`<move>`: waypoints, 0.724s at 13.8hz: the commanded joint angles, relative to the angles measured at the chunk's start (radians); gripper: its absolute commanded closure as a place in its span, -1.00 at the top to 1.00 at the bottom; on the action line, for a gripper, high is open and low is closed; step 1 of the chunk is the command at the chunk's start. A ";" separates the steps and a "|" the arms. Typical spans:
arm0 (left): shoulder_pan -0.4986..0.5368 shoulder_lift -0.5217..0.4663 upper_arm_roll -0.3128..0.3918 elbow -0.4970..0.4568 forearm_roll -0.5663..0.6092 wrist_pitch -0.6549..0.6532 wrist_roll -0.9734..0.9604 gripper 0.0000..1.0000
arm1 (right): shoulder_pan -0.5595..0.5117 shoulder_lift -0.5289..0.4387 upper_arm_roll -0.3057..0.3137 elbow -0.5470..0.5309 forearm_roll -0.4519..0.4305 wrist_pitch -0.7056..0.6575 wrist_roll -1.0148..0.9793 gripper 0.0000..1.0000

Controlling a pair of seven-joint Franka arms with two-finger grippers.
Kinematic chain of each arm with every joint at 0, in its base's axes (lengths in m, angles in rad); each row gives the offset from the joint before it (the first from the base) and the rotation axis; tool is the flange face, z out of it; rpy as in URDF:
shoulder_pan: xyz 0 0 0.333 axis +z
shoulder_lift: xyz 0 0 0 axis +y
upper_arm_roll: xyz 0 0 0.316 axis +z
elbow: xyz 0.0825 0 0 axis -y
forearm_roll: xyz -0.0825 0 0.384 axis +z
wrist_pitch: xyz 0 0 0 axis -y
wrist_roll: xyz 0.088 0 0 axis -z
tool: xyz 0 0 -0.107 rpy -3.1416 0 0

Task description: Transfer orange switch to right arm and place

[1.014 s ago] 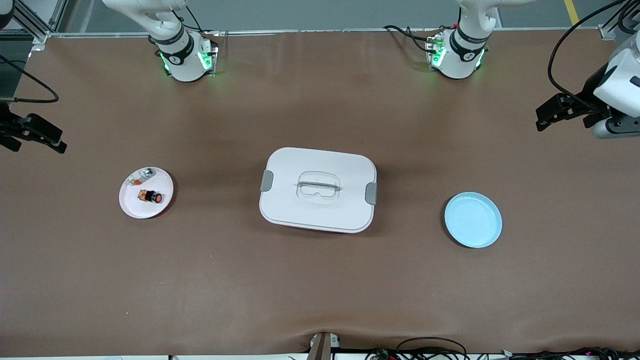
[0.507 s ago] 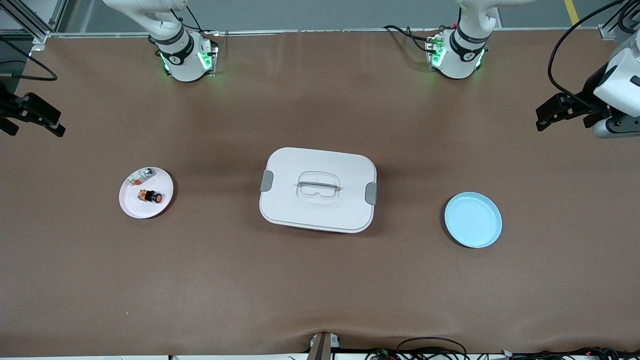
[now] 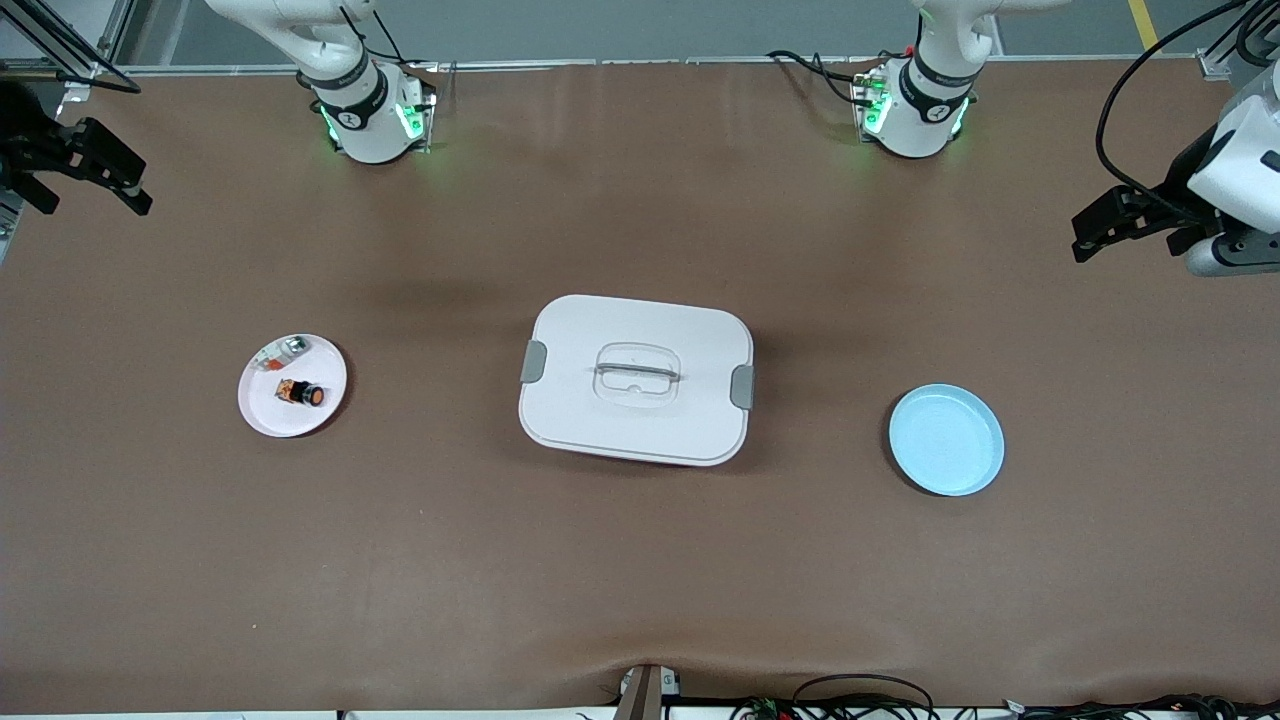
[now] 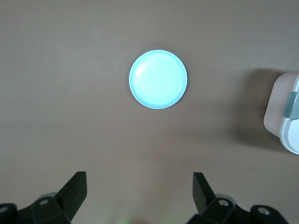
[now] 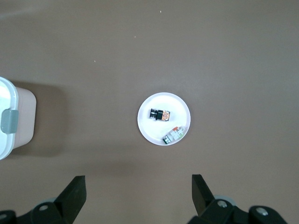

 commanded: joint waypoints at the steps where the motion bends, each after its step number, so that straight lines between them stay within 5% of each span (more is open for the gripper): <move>1: 0.000 -0.002 0.003 0.015 -0.016 -0.017 0.014 1.00 | -0.002 -0.010 -0.007 -0.009 0.013 -0.017 -0.011 1.00; 10: -0.001 0.003 0.002 0.015 -0.016 -0.017 0.018 1.00 | -0.001 -0.001 -0.007 0.000 0.011 -0.050 0.004 1.00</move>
